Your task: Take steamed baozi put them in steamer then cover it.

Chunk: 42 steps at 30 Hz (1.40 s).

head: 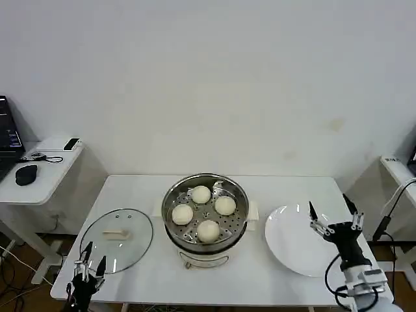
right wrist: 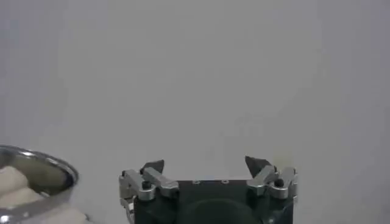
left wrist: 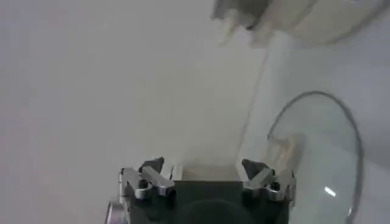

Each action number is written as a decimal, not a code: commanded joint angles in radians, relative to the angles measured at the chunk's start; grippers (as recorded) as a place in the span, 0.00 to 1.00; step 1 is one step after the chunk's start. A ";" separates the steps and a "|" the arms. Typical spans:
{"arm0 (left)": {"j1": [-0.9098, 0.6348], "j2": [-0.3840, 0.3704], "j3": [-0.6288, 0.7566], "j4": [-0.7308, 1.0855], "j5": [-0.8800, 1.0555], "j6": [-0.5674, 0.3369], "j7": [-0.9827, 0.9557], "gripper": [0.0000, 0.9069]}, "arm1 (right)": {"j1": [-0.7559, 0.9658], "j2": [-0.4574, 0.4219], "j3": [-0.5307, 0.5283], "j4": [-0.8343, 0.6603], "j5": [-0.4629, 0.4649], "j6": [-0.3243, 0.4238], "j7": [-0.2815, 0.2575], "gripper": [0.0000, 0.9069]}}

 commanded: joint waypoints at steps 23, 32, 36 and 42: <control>-0.416 0.101 0.120 0.383 0.111 -0.045 0.025 1.00 | -0.115 0.092 0.067 0.001 -0.090 0.050 -0.012 1.00; -0.476 0.109 0.146 0.457 0.116 -0.045 0.029 1.00 | -0.121 0.094 0.073 -0.004 -0.098 0.052 -0.017 1.00; -0.487 0.109 0.155 0.479 0.119 -0.043 0.031 1.00 | -0.119 0.097 0.073 -0.006 -0.100 0.051 -0.018 1.00; -0.483 0.109 0.155 0.481 0.122 -0.044 0.032 1.00 | -0.116 0.098 0.071 -0.010 -0.104 0.051 -0.020 1.00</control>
